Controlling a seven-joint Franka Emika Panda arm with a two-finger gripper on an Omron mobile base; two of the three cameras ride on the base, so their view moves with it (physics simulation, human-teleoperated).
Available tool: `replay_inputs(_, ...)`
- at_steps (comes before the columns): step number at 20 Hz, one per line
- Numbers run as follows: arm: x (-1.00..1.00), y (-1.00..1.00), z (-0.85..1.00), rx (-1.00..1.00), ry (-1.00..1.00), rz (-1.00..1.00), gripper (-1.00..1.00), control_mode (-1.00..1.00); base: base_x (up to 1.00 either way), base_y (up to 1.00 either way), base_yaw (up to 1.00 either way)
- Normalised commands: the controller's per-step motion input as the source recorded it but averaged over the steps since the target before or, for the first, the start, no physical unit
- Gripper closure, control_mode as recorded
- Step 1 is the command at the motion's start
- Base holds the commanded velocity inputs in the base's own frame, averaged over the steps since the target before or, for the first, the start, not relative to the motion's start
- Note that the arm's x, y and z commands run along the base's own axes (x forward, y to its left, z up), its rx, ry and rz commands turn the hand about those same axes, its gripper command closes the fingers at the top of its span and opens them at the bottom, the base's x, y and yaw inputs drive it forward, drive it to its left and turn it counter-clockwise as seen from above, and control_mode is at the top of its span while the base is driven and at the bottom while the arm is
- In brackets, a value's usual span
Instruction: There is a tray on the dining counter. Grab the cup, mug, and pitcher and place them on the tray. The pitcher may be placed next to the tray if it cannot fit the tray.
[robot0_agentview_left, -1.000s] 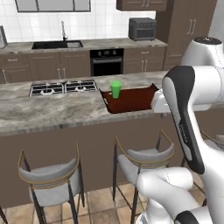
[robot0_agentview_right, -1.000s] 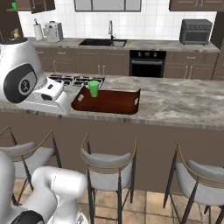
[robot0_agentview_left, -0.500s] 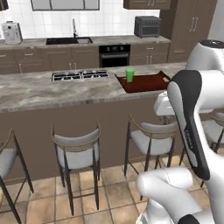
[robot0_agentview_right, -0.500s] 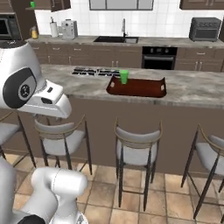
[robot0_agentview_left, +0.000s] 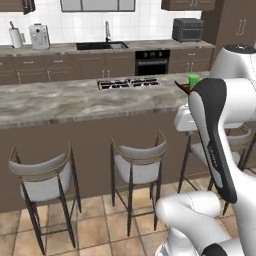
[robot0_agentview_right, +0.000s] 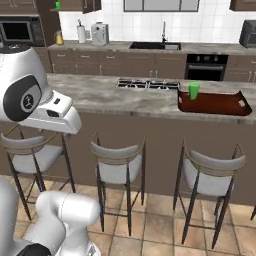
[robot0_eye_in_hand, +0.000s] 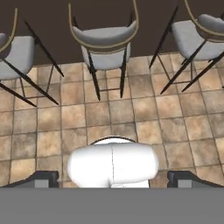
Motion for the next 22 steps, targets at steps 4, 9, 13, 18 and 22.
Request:
replay_inputs(4, 0.00, 0.00, 0.00, 0.00, 0.00, 0.00, -1.00, 1.00, 0.00, 1.00, 0.00)
replay_inputs(9, 0.00, 0.00, 0.00, 0.00, 0.00, 0.00, -1.00, 1.00, 0.00, 1.00, 0.00)
replay_inputs(13, 0.00, 0.00, 0.00, 0.00, 0.00, 0.00, -1.00, 1.00, 0.00, 1.00, 0.00)
replay_inputs(18, 0.00, 0.00, 0.00, 0.00, 0.00, 0.00, -1.00, 1.00, 0.02, 1.00, 0.00)
replay_inputs(22, 0.00, 0.00, 0.00, 0.00, 0.00, 0.00, -1.00, 1.00, 0.05, 1.00, 0.00)
